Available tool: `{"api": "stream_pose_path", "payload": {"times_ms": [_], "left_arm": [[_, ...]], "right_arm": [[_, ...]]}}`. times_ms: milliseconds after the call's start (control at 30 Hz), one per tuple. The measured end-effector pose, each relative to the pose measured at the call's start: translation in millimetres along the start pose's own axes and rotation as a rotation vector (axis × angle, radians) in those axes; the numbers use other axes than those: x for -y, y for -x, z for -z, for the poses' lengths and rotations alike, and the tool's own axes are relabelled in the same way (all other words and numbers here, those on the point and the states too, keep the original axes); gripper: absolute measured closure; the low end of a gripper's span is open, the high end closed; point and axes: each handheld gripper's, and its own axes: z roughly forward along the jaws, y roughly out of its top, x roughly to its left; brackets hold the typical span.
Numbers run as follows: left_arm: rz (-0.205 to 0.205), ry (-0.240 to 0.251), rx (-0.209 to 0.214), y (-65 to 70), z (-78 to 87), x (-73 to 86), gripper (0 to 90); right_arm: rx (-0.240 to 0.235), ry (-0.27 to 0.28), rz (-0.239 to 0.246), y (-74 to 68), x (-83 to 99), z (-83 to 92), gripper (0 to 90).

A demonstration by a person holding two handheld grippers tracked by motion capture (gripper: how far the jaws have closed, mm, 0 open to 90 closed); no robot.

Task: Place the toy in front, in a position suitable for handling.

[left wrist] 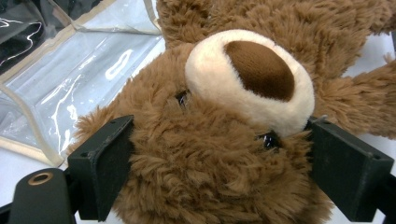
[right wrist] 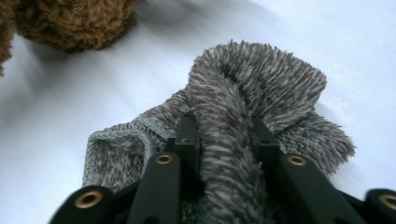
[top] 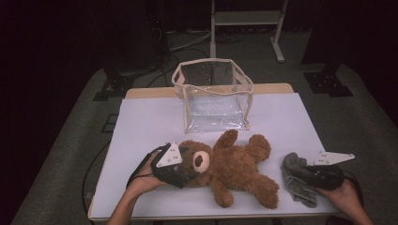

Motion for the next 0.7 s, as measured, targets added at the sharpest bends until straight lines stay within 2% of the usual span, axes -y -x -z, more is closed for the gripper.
{"api": "stream_pose_path", "payload": {"times_ms": [67, 100, 333, 367, 433, 467, 500, 567, 600, 633, 700], "left_arm": [[-0.003, -0.001, -0.001, 0.7, 0.3, 0.3, 13.7], [-0.005, -0.003, -0.003, 1.5, 0.4, 0.0, 14.0], [0.0, 0.011, -0.005, 2.2, 0.3, 1.8, 14.5], [0.0, 0.009, -0.004, 2.0, 0.2, 1.4, 14.5], [-0.004, 0.005, -0.003, 1.8, -0.2, 0.5, 14.4], [-0.008, 0.003, -0.002, 1.7, -0.3, 0.0, 14.4], [-0.009, -0.003, -0.002, 1.6, -0.5, -1.1, 14.4], [-0.009, -0.004, -0.001, 0.6, -0.9, -2.0, 14.4], [-0.009, -0.004, -0.001, 0.6, -0.9, -2.0, 14.4], [-0.008, -0.006, 0.002, -0.5, -1.3, -2.6, 14.4], [-0.008, -0.007, 0.008, -1.7, -1.4, -3.4, 14.9]], "right_arm": [[0.001, -0.001, -0.005, -0.1, -0.4, 0.5, 75.2], [-0.009, 0.0, -0.022, 1.7, -1.3, 2.3, 76.2], [-0.036, 0.025, -0.026, 2.5, -9.2, 15.4, 76.8], [-0.042, 0.036, -0.025, 2.1, -11.2, 18.1, 76.7], [-0.082, 0.091, -0.016, -1.0, -25.4, 33.0, 76.7], [-0.082, 0.091, -0.016, -1.0, -25.4, 33.0, 76.7], [-0.094, 0.11, 0.002, -4.7, -35.1, 39.6, 76.5], [-0.099, 0.113, 0.037, -10.5, -47.4, 45.5, 76.4], [-0.099, 0.113, 0.037, -10.5, -47.4, 45.5, 76.4], [-0.123, 0.125, 0.064, -15.8, -60.1, 49.9, 76.3], [-0.147, 0.138, 0.091, -22.1, -73.9, 53.0, 76.3]]}}
